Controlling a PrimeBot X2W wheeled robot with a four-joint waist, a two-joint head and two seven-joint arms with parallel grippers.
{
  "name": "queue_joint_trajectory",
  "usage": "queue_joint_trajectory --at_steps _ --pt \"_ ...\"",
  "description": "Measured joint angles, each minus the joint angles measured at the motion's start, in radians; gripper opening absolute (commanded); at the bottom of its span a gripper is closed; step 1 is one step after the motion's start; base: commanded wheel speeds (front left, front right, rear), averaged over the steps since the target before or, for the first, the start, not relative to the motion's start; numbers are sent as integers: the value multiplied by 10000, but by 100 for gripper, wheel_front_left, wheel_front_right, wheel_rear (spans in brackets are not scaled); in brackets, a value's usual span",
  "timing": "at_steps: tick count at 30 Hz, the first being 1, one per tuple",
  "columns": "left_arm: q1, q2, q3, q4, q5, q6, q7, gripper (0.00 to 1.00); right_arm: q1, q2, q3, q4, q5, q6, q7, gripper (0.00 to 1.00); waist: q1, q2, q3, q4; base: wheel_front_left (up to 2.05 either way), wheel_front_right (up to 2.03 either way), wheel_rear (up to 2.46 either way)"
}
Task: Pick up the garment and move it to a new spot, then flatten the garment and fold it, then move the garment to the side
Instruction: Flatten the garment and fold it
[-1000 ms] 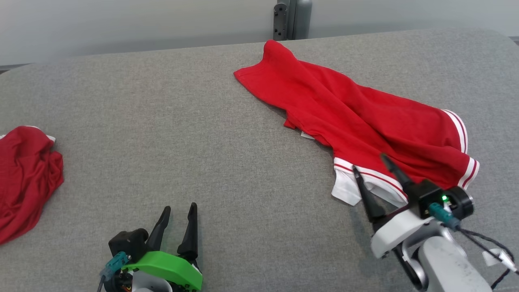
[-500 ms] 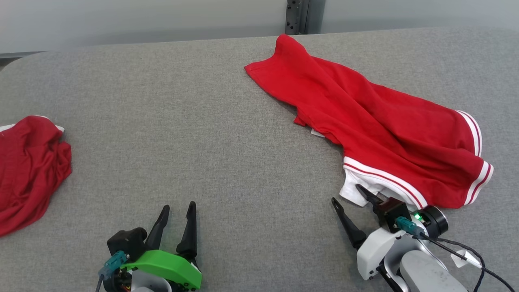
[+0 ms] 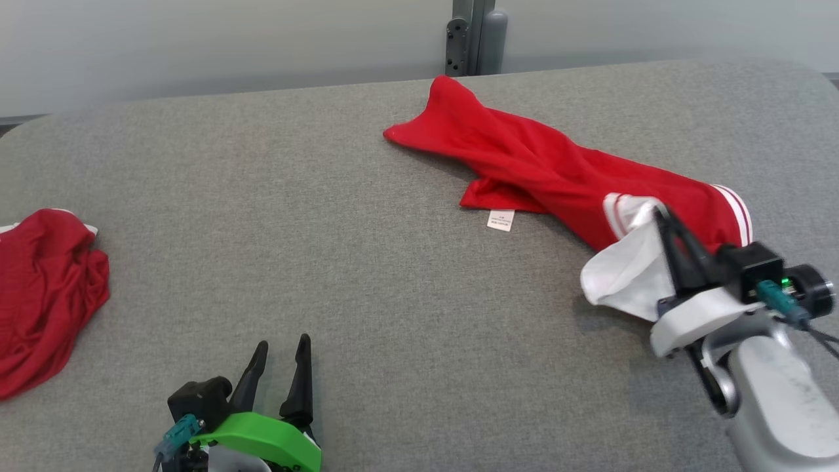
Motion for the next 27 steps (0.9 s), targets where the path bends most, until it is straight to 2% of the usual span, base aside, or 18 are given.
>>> queue_joint_trajectory --at_steps 4,7,10,12,16,18,19,22,27 --pt "49 -4 -65 -31 -4 0 2 100 -18 -504 -1162 -777 -318 -2 -2 0 0 0 -143 -219 0 0 0" --pt "49 -2 -82 -25 -4 0 2 100 -269 -794 -1262 -1168 -562 -2 -2 0 0 0 -199 -337 0 0 0" --pt "47 -4 -134 -4 -4 0 2 100 -639 -907 -552 -1406 -577 -2 -2 0 0 0 -203 -346 0 0 0" --pt "45 -2 -176 29 -15 0 0 100 -729 -830 353 -1321 -514 -2 -2 0 0 0 -182 -286 0 0 0" --pt "41 -2 -251 46 -88 -2 0 100 -762 -575 2117 -366 -13 -2 -2 0 0 0 -122 -93 0 0 0" --pt "37 -2 -245 61 -104 -4 2 100 -745 -451 2897 428 267 0 -2 48 0 0 -77 8 0 0 0" --pt "32 2 -242 73 -104 -4 0 100 -732 -339 3212 773 464 0 0 100 0 0 -36 53 0 0 0" --pt "-1 0 -203 84 -102 -6 2 100 -752 -159 3434 1149 888 0 0 100 0 0 108 148 0 0 0" --pt "-288 4 17 -15 217 -6 2 100 -673 -31 2621 516 1220 0 -2 100 0 0 391 83 0 0 0"
